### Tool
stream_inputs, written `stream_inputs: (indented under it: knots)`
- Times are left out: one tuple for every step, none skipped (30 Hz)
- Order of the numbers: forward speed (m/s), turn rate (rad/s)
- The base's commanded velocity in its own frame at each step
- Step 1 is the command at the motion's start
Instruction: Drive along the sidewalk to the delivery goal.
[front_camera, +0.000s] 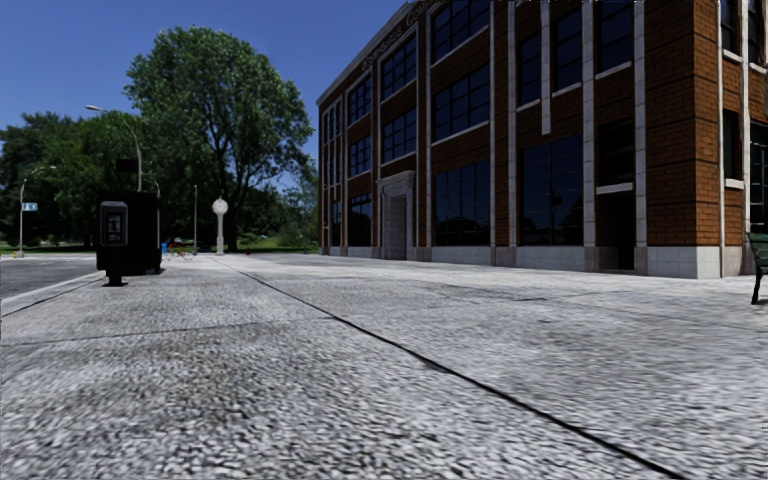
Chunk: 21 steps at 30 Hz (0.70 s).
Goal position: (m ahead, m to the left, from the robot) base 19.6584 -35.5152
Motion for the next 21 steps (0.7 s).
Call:
stream_inputs:
  knots:
    - [1.29,-0.63]
    - [1.29,-0.62]
    - [1.29,-0.60]
    - [1.29,-0.60]
    - [1.29,-0.60]
    - [1.29,-0.60]
    - [1.29,-0.60]
    - [1.29,-0.60]
    - [1.29,-0.60]
    - [1.29,-0.60]
    - [1.29,-0.60]
    - [1.29,-0.60]
    - [1.29,-0.60]
    - [1.29,-0.58]
    - [1.29,-0.58]
    - [1.29,-0.57]
    - [1.29,-0.57]
    - [1.29,-0.56]
    - [1.29,-0.56]
    - [1.29,-0.56]
    - [1.29,-0.56]
